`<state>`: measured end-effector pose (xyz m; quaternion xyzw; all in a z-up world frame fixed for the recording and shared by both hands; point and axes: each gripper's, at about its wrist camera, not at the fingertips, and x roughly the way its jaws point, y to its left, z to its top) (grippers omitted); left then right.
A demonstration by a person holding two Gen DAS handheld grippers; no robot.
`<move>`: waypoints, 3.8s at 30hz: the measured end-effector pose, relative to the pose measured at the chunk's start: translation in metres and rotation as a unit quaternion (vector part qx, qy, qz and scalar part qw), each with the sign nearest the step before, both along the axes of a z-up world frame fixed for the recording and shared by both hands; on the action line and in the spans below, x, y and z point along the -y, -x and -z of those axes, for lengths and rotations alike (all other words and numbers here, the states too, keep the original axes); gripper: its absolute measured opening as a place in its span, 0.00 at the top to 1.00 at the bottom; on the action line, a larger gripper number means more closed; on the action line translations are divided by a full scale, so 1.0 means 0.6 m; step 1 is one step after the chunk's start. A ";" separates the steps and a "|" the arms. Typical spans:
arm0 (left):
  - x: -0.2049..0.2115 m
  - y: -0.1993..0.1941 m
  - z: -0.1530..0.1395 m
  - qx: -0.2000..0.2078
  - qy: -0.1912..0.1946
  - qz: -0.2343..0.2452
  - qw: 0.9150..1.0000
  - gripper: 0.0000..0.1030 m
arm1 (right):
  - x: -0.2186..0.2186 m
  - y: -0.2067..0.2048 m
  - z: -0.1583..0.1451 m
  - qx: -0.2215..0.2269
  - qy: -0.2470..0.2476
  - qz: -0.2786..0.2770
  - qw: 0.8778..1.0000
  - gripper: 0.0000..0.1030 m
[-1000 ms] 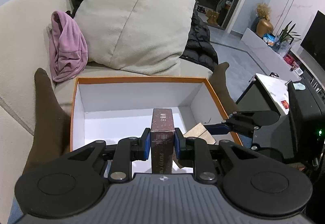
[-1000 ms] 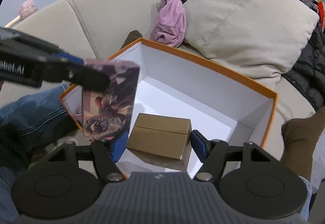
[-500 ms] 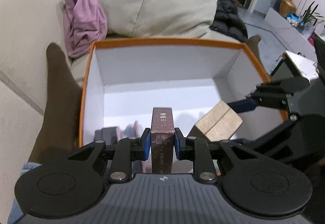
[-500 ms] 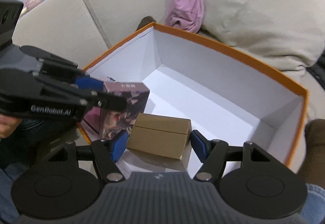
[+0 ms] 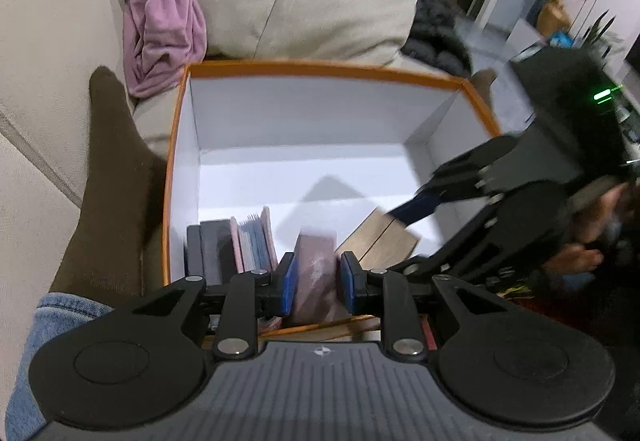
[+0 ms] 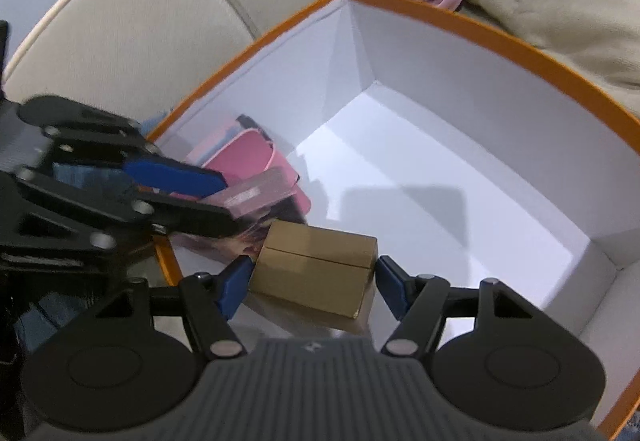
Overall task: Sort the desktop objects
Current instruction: 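Lower photo card box into orange box with left gripper while right places cardboard box, then open the left gripper and lift both grippers out of the orange box, then grasp the white lotion tube with left gripper while right reaches the pink pompom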
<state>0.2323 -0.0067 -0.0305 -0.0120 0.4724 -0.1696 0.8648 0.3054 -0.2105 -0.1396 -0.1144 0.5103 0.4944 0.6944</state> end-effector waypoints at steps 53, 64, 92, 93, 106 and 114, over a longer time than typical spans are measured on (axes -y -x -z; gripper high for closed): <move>-0.166 0.024 0.041 0.034 0.149 -0.154 0.976 0.75 | 0.003 -0.023 -0.009 -0.071 -0.015 0.197 0.978 0.62; -0.153 0.086 -0.012 0.066 0.108 -0.158 0.979 0.75 | 0.156 0.142 -0.123 0.129 -0.043 0.275 0.952 0.55; 0.042 0.162 0.156 -0.077 0.019 -0.015 0.997 0.45 | 0.155 0.311 0.036 0.110 -0.024 0.306 0.945 0.61; 0.041 0.161 0.163 -0.081 0.018 -0.017 0.996 0.45 | 0.155 0.310 0.040 0.111 -0.021 0.307 0.945 0.61; 0.015 0.188 0.149 -0.065 0.068 -0.029 0.995 0.87 | 0.157 0.315 0.047 0.109 -0.027 0.310 0.944 0.63; -0.014 0.214 0.091 -0.028 0.073 -0.036 0.996 0.92 | 0.154 0.328 0.025 0.131 -0.056 0.295 0.945 0.64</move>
